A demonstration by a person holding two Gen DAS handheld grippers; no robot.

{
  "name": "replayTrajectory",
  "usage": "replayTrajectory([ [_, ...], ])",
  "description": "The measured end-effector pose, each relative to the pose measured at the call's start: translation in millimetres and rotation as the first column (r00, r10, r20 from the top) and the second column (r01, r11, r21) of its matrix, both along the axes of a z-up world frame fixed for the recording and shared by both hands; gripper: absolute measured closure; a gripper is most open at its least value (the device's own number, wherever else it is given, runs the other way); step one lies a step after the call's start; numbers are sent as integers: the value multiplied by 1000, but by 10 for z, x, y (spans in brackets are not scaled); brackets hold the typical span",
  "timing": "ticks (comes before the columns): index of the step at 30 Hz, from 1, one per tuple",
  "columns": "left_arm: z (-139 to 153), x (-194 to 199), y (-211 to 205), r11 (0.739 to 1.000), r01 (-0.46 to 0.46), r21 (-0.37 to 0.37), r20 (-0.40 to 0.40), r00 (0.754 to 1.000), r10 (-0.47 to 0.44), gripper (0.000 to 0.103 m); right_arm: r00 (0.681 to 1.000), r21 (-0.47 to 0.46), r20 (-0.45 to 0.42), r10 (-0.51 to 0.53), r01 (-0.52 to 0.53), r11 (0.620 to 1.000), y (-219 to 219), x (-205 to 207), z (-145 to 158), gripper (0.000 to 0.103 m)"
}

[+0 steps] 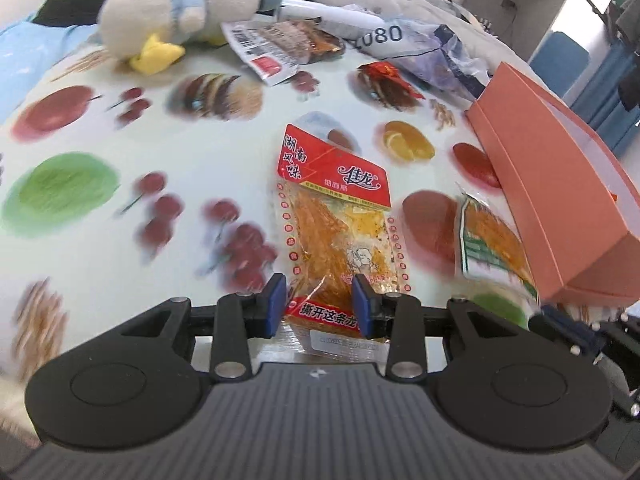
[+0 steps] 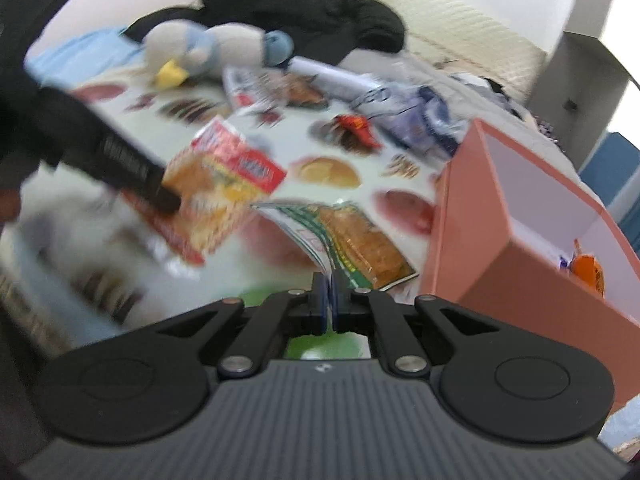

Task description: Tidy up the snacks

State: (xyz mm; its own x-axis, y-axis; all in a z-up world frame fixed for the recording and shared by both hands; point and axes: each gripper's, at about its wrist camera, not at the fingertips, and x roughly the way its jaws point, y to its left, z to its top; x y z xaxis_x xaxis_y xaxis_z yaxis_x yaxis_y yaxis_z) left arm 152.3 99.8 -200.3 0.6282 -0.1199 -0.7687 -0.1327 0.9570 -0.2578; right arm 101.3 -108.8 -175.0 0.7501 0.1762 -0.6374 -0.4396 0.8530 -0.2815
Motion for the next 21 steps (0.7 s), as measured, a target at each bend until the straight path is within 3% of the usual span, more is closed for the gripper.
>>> replayTrajectory([
  [6, 7, -338, 13, 1000, -30, -11, -1, 1000, 30, 62, 997, -30, -49, 55, -56, 998, -84, -281, -30, 96],
  [9, 19, -402, 21, 999, -42, -29, 9, 999, 42, 61, 995, -1, -87, 49, -49, 999, -185, -316, -28, 93],
  [11, 19, -416, 22, 998, -46, -45, 13, 999, 47, 60, 992, 41, -115, 47, -43, 998, -250, -316, -15, 81],
  [13, 12, -410, 19, 997, -47, -55, 7, 999, 48, 52, 986, 101, -158, 58, -43, 994, -299, -303, -3, 40],
  [15, 14, -409, 24, 996, -54, -66, 8, 998, 54, 41, 984, 148, -170, 51, -26, 989, -324, -306, 13, 15],
  [16, 17, -407, 28, 996, -57, -73, 12, 998, 58, 32, 986, 167, -163, 41, -14, 986, -333, -313, 28, 14],
  [17, 18, -408, 34, 995, -64, -80, 15, 998, 65, 30, 987, 185, -160, 32, -2, 983, -337, -308, 42, 14],
  [21, 6, -385, 55, 993, -72, -96, 28, 997, 76, 30, 979, 288, -196, -55, 111, 951, -381, -154, 74, 14],
])
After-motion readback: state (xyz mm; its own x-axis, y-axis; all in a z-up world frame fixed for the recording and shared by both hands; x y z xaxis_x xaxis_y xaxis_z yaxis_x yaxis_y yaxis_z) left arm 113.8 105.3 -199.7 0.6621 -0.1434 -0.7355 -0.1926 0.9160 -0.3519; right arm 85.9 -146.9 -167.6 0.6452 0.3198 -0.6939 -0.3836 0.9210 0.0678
